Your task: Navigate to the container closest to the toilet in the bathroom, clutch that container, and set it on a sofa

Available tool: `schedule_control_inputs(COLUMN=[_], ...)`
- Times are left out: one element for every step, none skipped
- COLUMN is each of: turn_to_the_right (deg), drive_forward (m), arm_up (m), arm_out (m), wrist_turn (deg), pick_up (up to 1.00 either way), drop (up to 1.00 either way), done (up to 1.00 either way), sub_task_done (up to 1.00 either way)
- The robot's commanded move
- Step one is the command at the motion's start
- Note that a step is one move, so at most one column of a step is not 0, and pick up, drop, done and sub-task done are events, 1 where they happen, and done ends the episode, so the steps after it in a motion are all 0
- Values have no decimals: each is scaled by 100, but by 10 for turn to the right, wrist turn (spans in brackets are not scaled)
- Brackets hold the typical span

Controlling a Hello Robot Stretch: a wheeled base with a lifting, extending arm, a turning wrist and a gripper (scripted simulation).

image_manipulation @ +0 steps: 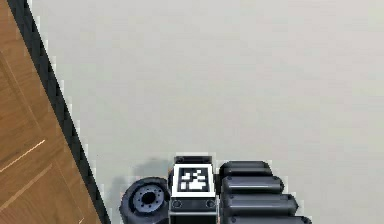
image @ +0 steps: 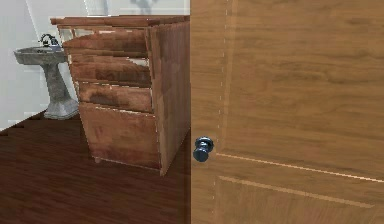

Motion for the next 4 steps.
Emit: schedule_control_inputs(turn_to_the_right=[-450,-450,-150,0], drive_forward=[0,0,0,25], arm_up=[0,0,0,0], arm_out=[0,0,0,0], wrist_turn=[0,0,0,0], pick_up=[0,0,0,0], drop=[0,0,0,0], done=[0,0,0,0], sub_task_done=[0,0,0,0])
